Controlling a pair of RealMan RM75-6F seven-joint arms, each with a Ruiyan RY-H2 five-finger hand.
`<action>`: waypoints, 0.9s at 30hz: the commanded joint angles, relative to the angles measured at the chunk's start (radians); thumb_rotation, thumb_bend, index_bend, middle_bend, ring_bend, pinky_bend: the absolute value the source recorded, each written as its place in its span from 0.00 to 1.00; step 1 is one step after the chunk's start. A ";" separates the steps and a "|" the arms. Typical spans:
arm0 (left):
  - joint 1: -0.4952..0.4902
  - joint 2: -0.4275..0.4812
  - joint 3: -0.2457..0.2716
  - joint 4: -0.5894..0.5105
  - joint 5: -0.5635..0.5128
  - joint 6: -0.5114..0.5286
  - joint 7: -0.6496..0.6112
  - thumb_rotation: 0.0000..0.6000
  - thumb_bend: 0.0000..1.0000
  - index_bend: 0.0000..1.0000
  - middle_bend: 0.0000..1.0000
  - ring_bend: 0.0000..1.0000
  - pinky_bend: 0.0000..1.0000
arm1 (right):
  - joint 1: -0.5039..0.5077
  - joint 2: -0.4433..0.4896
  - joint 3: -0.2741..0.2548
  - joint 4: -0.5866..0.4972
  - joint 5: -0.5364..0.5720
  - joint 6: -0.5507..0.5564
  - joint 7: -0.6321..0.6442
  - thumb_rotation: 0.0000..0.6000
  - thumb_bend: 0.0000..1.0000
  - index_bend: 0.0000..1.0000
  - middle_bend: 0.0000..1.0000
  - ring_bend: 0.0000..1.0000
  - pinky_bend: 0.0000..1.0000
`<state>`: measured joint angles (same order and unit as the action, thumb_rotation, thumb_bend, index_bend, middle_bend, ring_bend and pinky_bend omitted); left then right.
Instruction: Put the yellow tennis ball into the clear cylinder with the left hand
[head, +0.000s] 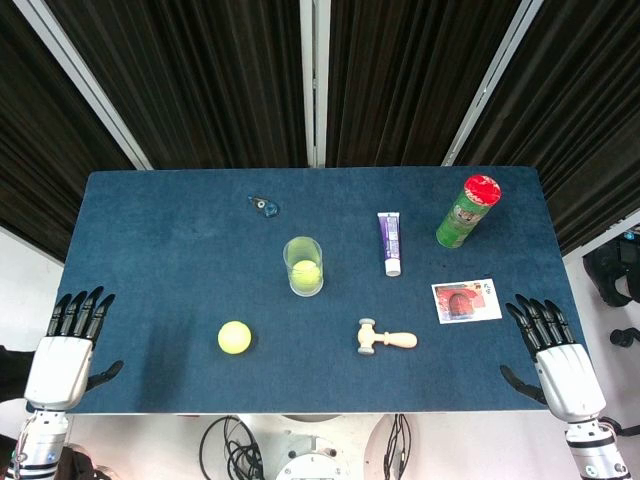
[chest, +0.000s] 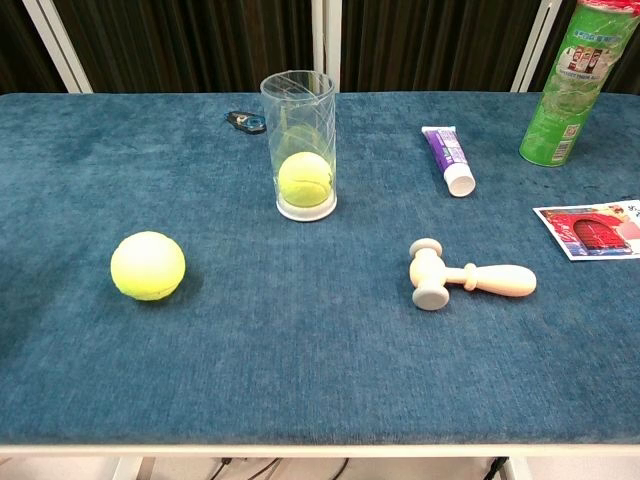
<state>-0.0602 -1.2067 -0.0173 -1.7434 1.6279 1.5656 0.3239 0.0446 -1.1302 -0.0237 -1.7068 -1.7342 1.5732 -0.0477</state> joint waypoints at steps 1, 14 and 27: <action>0.000 0.000 0.001 0.000 0.001 0.000 0.000 1.00 0.09 0.07 0.00 0.00 0.00 | 0.001 0.000 -0.001 -0.001 -0.001 -0.002 -0.002 1.00 0.16 0.00 0.00 0.00 0.00; -0.018 0.007 0.040 -0.034 0.066 -0.038 -0.002 1.00 0.09 0.07 0.00 0.00 0.00 | 0.003 0.001 0.001 -0.003 0.002 -0.006 0.004 1.00 0.16 0.00 0.00 0.00 0.00; -0.166 -0.120 0.027 -0.053 0.042 -0.311 0.108 1.00 0.09 0.07 0.00 0.00 0.00 | 0.003 0.002 0.005 0.002 0.002 0.004 0.031 1.00 0.16 0.00 0.00 0.00 0.00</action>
<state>-0.1886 -1.2922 0.0249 -1.7939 1.6996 1.3055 0.3997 0.0477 -1.1296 -0.0188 -1.7052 -1.7332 1.5768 -0.0185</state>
